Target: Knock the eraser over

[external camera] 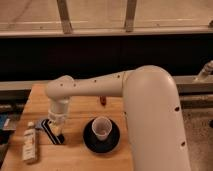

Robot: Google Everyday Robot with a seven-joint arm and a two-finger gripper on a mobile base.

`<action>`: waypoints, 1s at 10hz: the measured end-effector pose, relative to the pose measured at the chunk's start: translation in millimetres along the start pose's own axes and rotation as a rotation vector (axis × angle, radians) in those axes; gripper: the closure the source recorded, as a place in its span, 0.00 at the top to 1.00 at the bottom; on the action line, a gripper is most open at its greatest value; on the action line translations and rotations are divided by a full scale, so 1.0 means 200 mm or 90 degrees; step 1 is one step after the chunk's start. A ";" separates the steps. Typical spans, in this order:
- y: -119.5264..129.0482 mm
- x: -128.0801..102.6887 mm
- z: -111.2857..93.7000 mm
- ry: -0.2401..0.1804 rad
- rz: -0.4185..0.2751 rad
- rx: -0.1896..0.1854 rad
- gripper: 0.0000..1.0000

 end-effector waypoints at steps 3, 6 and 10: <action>-0.05 -0.07 -0.13 -0.037 -0.019 0.050 0.00; -0.19 0.08 -0.36 -0.098 0.042 0.151 0.00; -0.22 0.39 -0.52 -0.166 0.106 0.232 0.11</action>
